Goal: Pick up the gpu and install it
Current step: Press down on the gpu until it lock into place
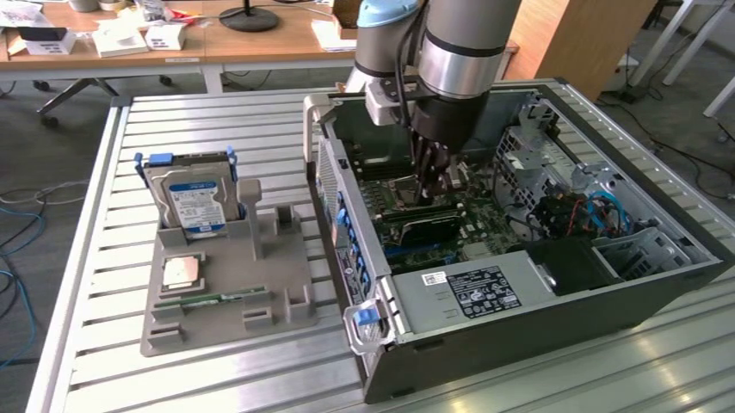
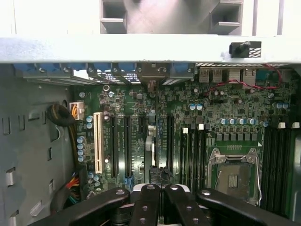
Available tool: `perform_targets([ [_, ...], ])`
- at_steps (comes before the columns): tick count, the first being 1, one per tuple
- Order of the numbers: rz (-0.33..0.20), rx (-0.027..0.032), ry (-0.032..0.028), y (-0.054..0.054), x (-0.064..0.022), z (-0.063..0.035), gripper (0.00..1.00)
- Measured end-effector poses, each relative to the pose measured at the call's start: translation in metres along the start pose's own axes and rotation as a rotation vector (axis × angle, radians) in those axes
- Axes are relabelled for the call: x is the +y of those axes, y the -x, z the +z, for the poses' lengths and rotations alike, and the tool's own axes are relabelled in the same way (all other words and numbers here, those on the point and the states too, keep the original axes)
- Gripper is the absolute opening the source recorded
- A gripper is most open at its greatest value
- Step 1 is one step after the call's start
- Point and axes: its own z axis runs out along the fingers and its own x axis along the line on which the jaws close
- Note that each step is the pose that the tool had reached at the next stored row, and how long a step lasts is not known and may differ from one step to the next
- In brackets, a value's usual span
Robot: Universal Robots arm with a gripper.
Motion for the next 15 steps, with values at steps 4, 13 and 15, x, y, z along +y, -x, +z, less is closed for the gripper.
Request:
perform_targets([
  [4,0.0,0.0001,0.0,0.0,0.0003,0.0073,0.11],
  [13,0.0,0.0001,0.0,0.0,0.0014,0.0124,0.11],
  [15,0.0,0.0001,0.0,0.0,0.0016,0.0127,0.11],
])
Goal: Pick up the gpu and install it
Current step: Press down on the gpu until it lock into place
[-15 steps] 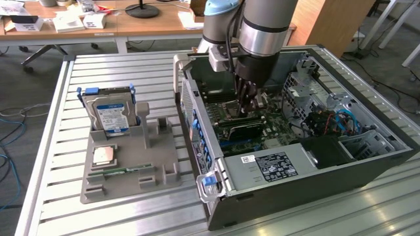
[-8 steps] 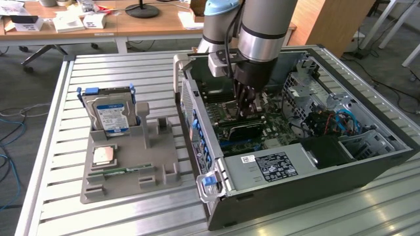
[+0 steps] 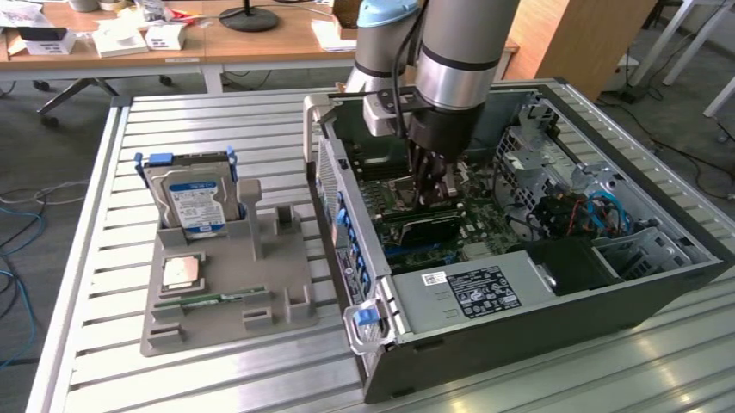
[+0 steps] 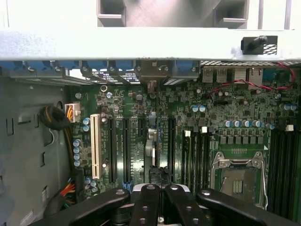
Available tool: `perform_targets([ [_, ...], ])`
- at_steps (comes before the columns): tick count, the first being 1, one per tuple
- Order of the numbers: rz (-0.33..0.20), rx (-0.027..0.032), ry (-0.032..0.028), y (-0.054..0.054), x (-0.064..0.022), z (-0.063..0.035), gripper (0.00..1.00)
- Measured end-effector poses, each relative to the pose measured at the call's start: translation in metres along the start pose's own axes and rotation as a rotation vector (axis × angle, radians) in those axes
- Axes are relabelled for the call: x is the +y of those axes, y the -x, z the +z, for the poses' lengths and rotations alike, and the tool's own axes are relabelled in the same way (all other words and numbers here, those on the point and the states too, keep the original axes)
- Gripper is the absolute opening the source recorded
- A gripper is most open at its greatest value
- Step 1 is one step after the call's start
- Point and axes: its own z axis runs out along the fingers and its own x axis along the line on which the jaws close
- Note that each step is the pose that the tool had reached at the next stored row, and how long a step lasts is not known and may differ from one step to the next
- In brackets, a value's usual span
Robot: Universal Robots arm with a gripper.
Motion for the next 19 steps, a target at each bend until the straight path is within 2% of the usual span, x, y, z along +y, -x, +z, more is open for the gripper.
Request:
perform_targets([
  [8,0.0,-0.0001,0.0,0.0,0.0005,0.008,0.11],
  [19,0.0,-0.0001,0.0,0.001,0.0021,0.0107,0.11],
])
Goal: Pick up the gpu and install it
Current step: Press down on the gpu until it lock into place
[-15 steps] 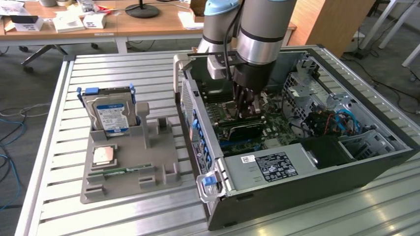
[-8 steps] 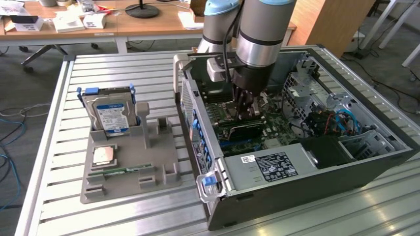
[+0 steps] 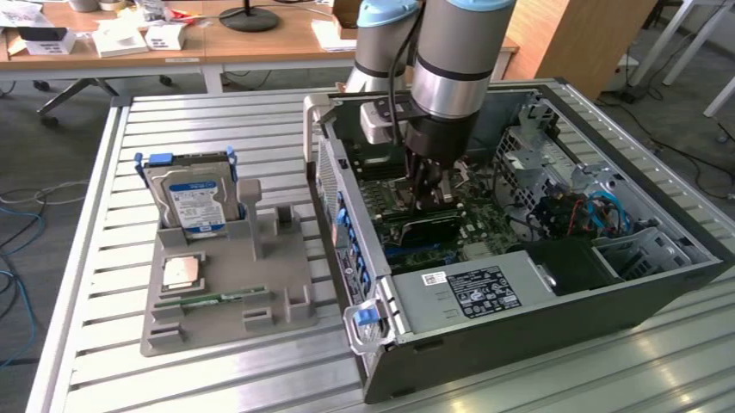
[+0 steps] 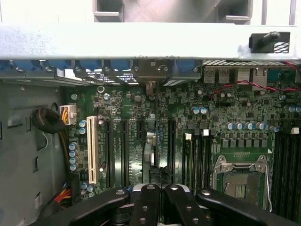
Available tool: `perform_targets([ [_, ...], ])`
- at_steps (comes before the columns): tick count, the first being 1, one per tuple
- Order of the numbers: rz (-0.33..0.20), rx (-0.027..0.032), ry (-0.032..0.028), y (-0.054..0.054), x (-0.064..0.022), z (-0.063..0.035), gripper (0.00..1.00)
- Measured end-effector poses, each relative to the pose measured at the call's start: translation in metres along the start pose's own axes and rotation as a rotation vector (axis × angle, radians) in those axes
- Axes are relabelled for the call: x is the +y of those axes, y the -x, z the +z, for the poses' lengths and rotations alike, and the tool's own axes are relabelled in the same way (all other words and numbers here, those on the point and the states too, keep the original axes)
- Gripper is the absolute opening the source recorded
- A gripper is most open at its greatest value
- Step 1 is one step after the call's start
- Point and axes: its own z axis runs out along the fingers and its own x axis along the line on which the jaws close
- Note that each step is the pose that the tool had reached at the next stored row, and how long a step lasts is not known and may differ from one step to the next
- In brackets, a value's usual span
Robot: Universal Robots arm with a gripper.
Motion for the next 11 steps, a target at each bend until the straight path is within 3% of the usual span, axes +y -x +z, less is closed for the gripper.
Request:
perform_targets([
  [11,0.0,-0.0001,0.0,0.0021,0.0007,0.0073,0.11],
])
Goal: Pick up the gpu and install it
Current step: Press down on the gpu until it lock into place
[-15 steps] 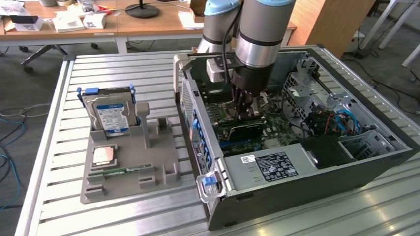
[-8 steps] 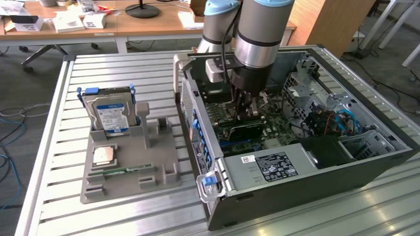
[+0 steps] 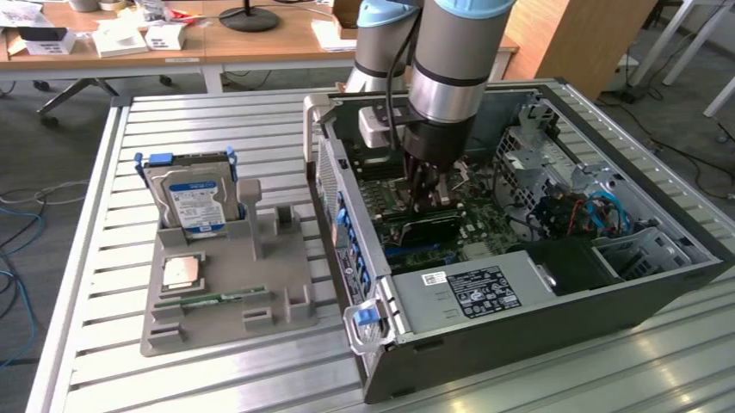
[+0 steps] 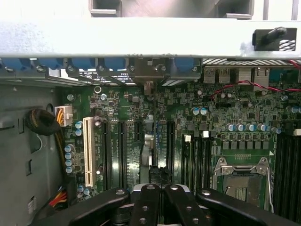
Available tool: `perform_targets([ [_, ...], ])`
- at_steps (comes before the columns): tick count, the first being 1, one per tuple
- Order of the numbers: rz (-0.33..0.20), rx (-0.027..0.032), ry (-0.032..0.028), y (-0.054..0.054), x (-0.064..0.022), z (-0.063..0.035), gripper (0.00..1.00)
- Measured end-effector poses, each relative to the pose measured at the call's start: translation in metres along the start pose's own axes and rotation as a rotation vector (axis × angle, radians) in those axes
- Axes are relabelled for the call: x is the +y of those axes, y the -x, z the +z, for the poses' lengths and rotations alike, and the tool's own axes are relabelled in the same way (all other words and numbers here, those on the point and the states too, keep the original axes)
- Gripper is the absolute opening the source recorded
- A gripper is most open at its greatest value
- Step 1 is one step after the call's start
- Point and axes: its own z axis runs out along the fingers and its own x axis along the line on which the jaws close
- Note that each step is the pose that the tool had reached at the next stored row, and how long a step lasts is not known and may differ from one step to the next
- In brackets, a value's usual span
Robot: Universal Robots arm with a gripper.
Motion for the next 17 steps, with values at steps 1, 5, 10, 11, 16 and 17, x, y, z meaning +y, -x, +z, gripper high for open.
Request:
perform_targets([
  [1,0.0,0.0,0.0,0.0,0.0,0.0006,0.11],
  [5,0.0,0.0004,0.0002,0.0,0.0001,0.002,0.11],
  [10,0.0,0.0,0.0,0.0001,0.0002,0.003,0.11],
  [11,0.0,0.0002,0.0001,0.0,0.0002,0.0031,0.11],
  [16,0.0,0.0002,0.0001,0.0,0.0003,0.0031,0.11],
  [17,0.0,0.0002,0.0001,0.0,0.0003,0.0033,0.11],
])
